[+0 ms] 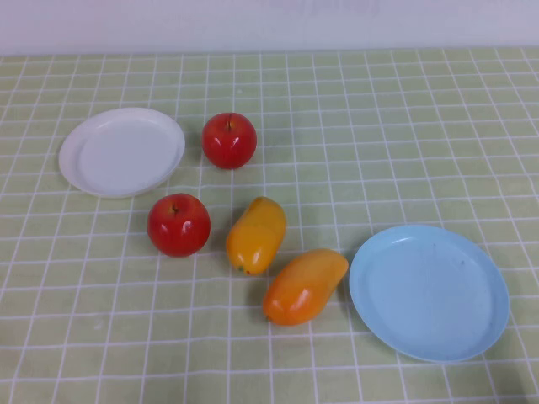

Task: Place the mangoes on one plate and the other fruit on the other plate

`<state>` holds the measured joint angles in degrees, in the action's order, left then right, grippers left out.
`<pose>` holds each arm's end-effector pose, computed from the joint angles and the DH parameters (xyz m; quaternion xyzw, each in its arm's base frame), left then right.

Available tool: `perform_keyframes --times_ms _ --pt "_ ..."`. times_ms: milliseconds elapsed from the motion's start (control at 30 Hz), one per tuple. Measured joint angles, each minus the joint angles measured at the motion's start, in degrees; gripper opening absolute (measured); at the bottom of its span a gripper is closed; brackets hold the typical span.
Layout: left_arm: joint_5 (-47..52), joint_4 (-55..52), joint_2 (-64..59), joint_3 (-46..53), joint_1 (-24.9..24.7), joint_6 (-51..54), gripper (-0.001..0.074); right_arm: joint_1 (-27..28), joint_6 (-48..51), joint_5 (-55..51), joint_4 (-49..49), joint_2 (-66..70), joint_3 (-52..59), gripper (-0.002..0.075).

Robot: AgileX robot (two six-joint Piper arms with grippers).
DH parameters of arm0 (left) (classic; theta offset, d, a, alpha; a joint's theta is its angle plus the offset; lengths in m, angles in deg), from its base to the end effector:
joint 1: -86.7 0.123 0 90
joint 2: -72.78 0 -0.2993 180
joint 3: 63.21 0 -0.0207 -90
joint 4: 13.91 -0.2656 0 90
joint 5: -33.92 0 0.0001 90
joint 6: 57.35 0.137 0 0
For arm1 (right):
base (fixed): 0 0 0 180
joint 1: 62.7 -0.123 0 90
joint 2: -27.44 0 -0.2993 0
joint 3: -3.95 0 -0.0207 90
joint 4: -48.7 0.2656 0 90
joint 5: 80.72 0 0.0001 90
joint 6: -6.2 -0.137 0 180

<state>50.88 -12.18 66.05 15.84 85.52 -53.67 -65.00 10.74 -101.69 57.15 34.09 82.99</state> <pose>0.0997 -0.0033 0.1680 0.0246 0.7808 0.0012 0.6243 0.0968 0.0111 0.1594 -0.0084 0.8008 0.0506 0.5967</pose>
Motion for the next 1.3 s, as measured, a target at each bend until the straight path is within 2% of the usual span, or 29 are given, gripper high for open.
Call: perform_keyframes --times_ms 567,767,867,1100,1300 --pt "-1.27 4.31 0.00 0.00 0.00 -0.10 0.0002 0.00 0.00 0.00 0.00 0.00 0.00 -0.0016" --pt "-6.04 4.67 0.00 0.00 0.00 -0.80 0.0002 0.00 0.00 0.00 0.00 0.00 0.00 -0.0016" --pt "-8.00 4.67 0.00 0.00 0.00 -4.02 0.0002 0.00 0.00 0.00 0.00 0.00 0.00 -0.0016" --pt "-9.01 8.17 0.00 0.00 0.00 -20.70 0.0002 0.00 0.00 0.00 0.00 0.00 0.00 -0.0016" --pt "-9.89 9.28 0.00 0.00 0.00 -22.80 0.0002 0.00 0.00 0.00 0.00 0.00 0.00 -0.0016"
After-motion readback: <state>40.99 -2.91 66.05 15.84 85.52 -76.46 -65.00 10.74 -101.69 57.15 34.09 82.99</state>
